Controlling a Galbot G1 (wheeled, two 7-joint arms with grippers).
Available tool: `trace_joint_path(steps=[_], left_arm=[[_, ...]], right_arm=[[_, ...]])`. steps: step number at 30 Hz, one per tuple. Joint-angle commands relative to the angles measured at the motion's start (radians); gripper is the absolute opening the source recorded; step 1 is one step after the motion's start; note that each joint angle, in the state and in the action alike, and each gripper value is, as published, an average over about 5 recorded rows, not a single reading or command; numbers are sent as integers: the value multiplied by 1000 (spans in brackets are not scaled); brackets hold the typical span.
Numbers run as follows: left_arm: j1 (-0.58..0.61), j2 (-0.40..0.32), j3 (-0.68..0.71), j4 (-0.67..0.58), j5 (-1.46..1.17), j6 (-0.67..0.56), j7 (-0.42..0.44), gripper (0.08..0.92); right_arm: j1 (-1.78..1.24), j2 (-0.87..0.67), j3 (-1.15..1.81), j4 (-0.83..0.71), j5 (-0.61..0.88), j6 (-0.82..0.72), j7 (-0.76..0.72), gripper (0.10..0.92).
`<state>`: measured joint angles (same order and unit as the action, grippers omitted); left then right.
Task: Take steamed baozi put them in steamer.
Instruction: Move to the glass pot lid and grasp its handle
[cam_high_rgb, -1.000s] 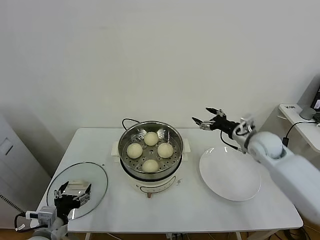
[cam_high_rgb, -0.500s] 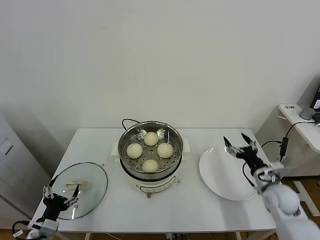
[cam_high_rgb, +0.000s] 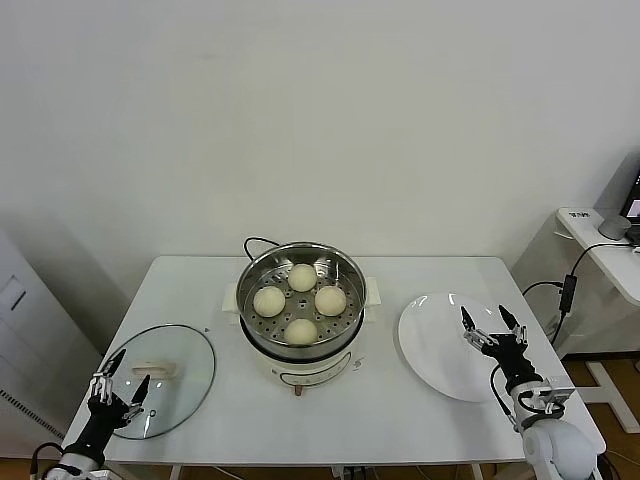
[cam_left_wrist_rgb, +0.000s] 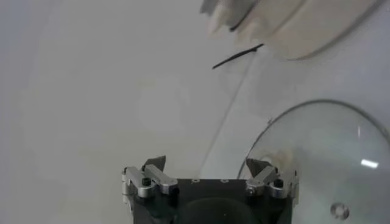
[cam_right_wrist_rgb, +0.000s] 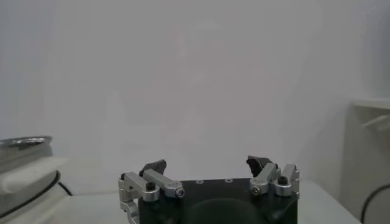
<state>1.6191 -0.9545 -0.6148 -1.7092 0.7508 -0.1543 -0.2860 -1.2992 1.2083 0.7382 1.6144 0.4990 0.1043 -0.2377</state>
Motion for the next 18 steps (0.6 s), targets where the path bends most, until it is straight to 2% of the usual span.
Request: trace_joint_path(steps=[1, 18], left_arm=[[-99, -56, -29, 137, 492, -96, -53, 823], [-261, -73, 7, 259, 581, -79, -57, 823]], right_arm=[[-29, 54, 39, -10, -28, 21, -9, 823], [-25, 57, 51, -47, -46, 32, -47, 823]])
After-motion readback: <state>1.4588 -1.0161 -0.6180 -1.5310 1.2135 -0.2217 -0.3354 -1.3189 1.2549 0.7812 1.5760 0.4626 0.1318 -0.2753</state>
